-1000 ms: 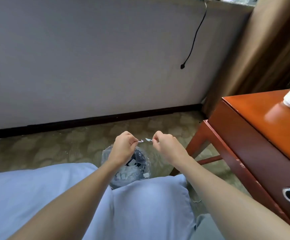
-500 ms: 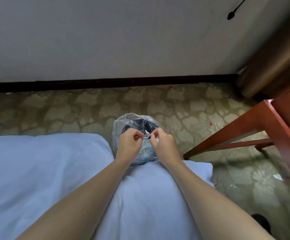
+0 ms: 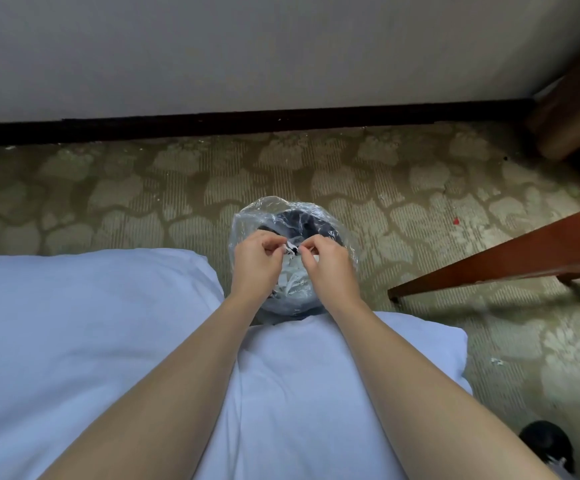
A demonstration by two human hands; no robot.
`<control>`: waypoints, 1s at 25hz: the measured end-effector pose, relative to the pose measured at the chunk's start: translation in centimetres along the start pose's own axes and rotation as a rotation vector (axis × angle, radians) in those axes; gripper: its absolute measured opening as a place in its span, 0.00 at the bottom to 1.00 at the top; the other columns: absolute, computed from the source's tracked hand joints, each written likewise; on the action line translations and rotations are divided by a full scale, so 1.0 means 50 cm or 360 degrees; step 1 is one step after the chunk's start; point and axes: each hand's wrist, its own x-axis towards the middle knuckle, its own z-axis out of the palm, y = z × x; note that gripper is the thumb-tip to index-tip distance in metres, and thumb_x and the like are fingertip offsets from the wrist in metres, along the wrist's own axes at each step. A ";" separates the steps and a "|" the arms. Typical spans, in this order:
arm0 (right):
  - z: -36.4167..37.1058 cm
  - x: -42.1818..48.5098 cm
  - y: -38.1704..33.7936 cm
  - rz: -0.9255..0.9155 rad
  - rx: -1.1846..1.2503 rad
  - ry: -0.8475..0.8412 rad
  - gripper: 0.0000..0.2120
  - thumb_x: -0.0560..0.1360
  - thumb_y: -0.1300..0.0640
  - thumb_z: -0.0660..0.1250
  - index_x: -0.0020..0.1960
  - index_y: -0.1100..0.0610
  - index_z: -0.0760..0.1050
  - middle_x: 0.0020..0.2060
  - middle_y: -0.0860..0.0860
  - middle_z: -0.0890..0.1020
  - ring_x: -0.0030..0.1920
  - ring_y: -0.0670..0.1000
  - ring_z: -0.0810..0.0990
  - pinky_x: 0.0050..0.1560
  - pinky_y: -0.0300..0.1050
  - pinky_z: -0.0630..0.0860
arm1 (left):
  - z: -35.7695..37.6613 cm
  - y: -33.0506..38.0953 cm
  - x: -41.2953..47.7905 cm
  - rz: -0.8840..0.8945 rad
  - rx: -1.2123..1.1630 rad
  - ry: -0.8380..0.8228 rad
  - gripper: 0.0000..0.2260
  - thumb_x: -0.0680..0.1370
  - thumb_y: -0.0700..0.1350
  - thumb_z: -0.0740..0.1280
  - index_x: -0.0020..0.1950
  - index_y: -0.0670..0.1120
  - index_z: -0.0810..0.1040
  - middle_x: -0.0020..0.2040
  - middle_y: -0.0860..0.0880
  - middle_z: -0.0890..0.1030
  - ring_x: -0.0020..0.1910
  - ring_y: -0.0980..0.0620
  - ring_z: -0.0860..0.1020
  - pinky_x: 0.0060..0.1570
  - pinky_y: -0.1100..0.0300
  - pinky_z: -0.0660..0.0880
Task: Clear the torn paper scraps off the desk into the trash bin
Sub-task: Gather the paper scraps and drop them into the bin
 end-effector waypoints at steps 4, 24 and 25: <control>0.019 0.019 0.004 0.0005 0.0150 0.0050 0.06 0.79 0.57 0.67 0.52 0.56 0.81 0.48 0.48 0.78 0.46 0.45 0.77 0.46 0.35 0.71 | 0.013 -0.011 0.005 -0.0045 -0.0025 -0.0055 0.11 0.76 0.33 0.67 0.52 0.44 0.85 0.49 0.52 0.83 0.45 0.63 0.79 0.47 0.75 0.73; -0.042 -0.066 -0.018 -0.0043 -0.0082 0.0168 0.11 0.79 0.49 0.64 0.60 0.50 0.77 0.55 0.45 0.81 0.58 0.48 0.76 0.65 0.45 0.61 | -0.020 0.000 -0.051 0.0246 0.0628 -0.0431 0.13 0.79 0.44 0.64 0.64 0.47 0.79 0.59 0.51 0.81 0.57 0.51 0.78 0.56 0.52 0.76; -0.053 -0.084 -0.024 -0.0077 -0.0100 0.0195 0.12 0.80 0.48 0.63 0.60 0.50 0.77 0.55 0.45 0.81 0.58 0.48 0.76 0.65 0.44 0.60 | -0.029 0.016 -0.061 0.0324 0.0654 -0.0415 0.13 0.79 0.44 0.65 0.62 0.47 0.80 0.58 0.52 0.82 0.57 0.51 0.78 0.56 0.52 0.76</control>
